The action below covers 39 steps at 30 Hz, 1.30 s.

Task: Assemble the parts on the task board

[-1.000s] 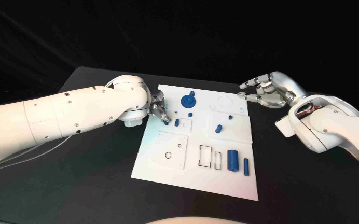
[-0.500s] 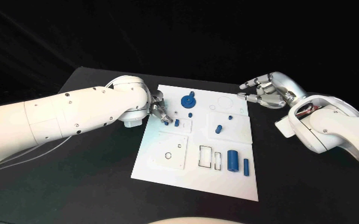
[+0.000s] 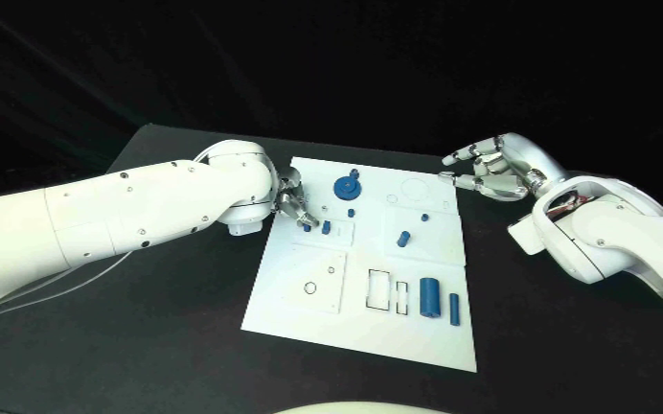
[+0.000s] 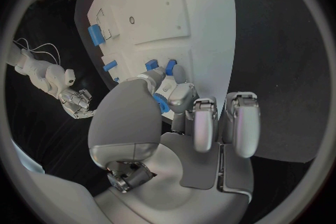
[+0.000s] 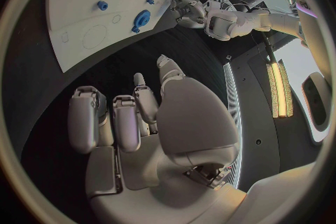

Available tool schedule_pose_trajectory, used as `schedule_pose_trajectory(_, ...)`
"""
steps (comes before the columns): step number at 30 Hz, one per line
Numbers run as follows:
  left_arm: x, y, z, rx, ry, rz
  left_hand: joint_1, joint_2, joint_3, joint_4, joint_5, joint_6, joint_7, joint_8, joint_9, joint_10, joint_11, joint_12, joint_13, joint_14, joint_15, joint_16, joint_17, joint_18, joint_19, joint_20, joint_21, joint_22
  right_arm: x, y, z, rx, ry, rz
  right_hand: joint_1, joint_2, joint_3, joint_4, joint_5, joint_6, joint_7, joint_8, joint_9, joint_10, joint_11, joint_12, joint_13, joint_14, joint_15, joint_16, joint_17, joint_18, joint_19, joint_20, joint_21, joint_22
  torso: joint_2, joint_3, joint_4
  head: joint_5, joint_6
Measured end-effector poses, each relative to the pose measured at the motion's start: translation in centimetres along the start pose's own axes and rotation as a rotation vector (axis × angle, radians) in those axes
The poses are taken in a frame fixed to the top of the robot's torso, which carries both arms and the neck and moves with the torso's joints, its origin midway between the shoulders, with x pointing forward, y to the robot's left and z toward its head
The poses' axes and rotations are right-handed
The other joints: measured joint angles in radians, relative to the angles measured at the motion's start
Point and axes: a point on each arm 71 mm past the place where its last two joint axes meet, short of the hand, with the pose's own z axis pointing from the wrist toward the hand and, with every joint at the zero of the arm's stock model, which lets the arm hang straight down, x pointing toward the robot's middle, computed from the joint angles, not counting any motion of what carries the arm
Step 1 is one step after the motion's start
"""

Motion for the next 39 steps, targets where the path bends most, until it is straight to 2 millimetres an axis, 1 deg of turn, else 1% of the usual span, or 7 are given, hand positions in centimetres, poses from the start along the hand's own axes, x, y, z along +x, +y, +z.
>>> schedule_pose_trajectory(4,-0.01,0.07,0.00,-0.001,0.000,0.000,0.005,0.005,-0.029,0.009,0.000,0.003,0.003,0.000,0.001,0.000,0.000,0.004,0.000,0.000,0.000,0.000,0.000,0.000,0.003,-0.003,0.000,0.000,-0.02,-0.02,-0.02,0.001,0.000,0.000,0.000,0.000,0.000,0.000,0.000,0.000,0.000,0.000,0.000,0.000,0.000,0.000,0.000,0.000,0.000,0.000,0.000,0.000,0.000,0.000,0.000,0.000,0.000,-0.0002,-0.0001,0.000,0.000)
schedule_pose_trajectory(13,-0.02,0.13,0.00,-0.002,0.001,0.001,0.005,0.005,-0.079,0.023,0.000,0.003,0.003,0.000,0.005,0.000,0.000,0.004,0.001,0.000,0.000,0.000,0.000,0.000,0.004,-0.004,0.000,0.000,-0.03,-0.03,-0.03,0.001,0.000,0.000,0.000,0.000,0.000,0.000,0.000,0.000,0.000,0.000,0.000,0.000,0.000,0.000,-0.002,0.000,0.000,-0.004,0.000,0.000,0.000,0.000,-0.005,0.000,0.000,-0.0006,0.0000,-0.002,0.000)
schedule_pose_trajectory(18,-0.05,0.19,0.00,-0.003,-0.001,-0.002,-0.023,0.034,-0.147,0.028,0.000,0.003,0.003,0.000,0.007,0.000,0.000,0.004,0.001,0.000,0.000,0.000,0.000,0.000,0.004,-0.004,0.000,0.000,-0.03,-0.03,-0.03,0.002,0.000,0.000,0.000,0.000,0.000,0.000,0.000,0.000,0.000,0.000,0.001,0.000,0.000,0.000,-0.002,0.000,0.000,-0.004,0.000,0.000,0.000,0.000,-0.005,0.000,0.000,-0.0005,0.0006,-0.002,-0.001)
schedule_pose_trajectory(21,-0.08,0.25,0.01,-0.005,-0.003,-0.004,-0.028,0.039,-0.178,0.028,0.000,0.003,0.003,0.000,0.007,0.000,0.000,0.011,0.001,0.000,0.000,0.000,0.000,0.000,0.004,-0.004,0.000,0.000,-0.03,-0.03,-0.03,0.002,0.000,0.000,0.000,0.000,0.000,0.000,0.000,0.000,0.000,0.000,0.001,0.000,0.000,0.000,-0.002,0.000,0.000,-0.004,0.000,0.000,0.000,0.000,-0.005,0.000,0.000,-0.0005,0.0005,-0.001,-0.001)
schedule_pose_trajectory(24,-0.11,0.30,0.01,-0.006,-0.006,-0.007,-0.029,0.040,-0.193,0.028,0.000,0.003,0.003,0.000,0.008,0.000,0.000,0.011,0.001,0.000,0.000,0.000,0.000,0.000,0.004,-0.004,0.000,0.000,-0.03,-0.03,-0.03,0.002,0.000,0.000,0.000,0.000,0.000,0.000,0.000,0.000,0.000,0.000,0.001,0.000,0.000,0.000,-0.002,0.000,0.000,-0.004,0.000,0.000,0.000,0.000,-0.005,0.000,0.000,-0.0005,0.0002,0.000,-0.001)
schedule_pose_trajectory(31,-0.20,0.46,-0.07,-0.006,-0.017,-0.025,-0.042,0.053,-0.232,0.030,0.000,0.003,0.003,0.000,0.007,0.000,0.000,0.011,-0.001,0.000,0.000,0.000,0.000,0.000,0.004,-0.004,0.000,0.000,-0.03,-0.04,-0.02,0.002,0.000,0.000,0.000,0.000,0.000,0.000,0.000,0.000,0.000,0.000,0.001,0.000,0.000,0.000,-0.002,0.000,0.000,-0.004,0.000,0.000,0.000,0.000,-0.005,0.000,0.000,-0.0007,0.0001,0.001,-0.001)
schedule_pose_trajectory(39,-0.51,0.70,-0.31,-0.003,-0.034,-0.072,-0.049,0.059,-0.248,0.030,0.000,0.003,0.003,0.000,0.008,0.000,0.000,0.011,-0.004,0.000,0.000,0.000,0.000,0.000,0.004,-0.004,0.000,0.000,-0.04,-0.05,-0.01,0.002,0.000,-0.001,0.000,0.000,0.000,0.000,0.000,0.000,0.000,0.000,0.001,0.000,0.000,0.000,-0.002,0.000,0.000,-0.004,0.000,0.000,0.000,0.000,-0.005,0.000,0.000,-0.0008,0.0000,0.001,0.000)
